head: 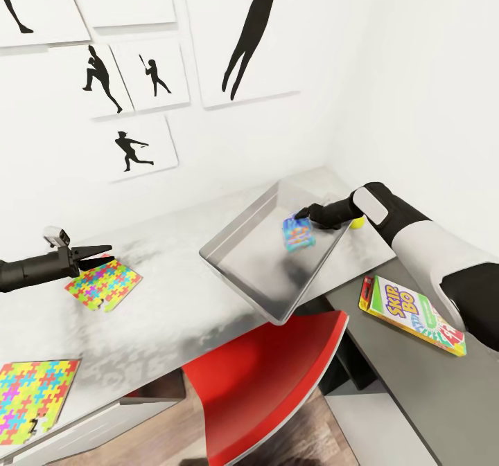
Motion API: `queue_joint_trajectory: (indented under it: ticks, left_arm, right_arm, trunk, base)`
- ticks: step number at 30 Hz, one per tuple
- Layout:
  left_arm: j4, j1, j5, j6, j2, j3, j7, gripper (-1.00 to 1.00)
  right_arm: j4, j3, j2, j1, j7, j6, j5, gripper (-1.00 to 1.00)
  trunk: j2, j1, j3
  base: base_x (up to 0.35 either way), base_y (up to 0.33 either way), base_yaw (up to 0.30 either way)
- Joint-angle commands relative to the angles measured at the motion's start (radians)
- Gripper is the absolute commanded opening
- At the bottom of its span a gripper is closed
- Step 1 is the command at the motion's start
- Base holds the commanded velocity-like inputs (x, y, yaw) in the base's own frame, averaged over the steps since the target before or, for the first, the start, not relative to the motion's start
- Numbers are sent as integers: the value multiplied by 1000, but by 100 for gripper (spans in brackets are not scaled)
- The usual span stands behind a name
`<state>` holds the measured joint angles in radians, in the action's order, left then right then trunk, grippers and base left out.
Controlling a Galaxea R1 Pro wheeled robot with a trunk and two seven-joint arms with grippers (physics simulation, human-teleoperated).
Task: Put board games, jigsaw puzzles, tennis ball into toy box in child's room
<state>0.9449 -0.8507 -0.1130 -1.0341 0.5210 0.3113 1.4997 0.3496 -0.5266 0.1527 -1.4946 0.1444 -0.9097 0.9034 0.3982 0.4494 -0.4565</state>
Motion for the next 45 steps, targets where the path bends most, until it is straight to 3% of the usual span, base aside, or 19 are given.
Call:
queue_joint_trajectory:
  ticks: [1, 22, 30, 45]
  left_arm:
    - [0, -1, 0, -11, 0, -1, 4, 100]
    - [0, -1, 1, -11, -2, -3, 4, 100]
    - [0, -1, 0, -10, -3, -1, 5, 100]
    - [0, -1, 0, -9, -2, 0, 9, 100]
  right_arm:
    - [0, -4, 1, -1, 10, -2, -9, 100]
    - [9, -1, 13, -1, 13, 1, -8, 100]
    - [15, 23, 16, 0, 14, 7, -8, 100]
    - [16, 34, 5, 3, 14, 12, -8, 100]
  trunk:
    - [2, 1, -2]
    - [2, 1, -2]
    - [2, 1, -1]
    - [2, 1, 19]
  base:
    - [0, 0, 0]
    - [0, 0, 0]
    - [0, 0, 0]
    - [0, 0, 0]
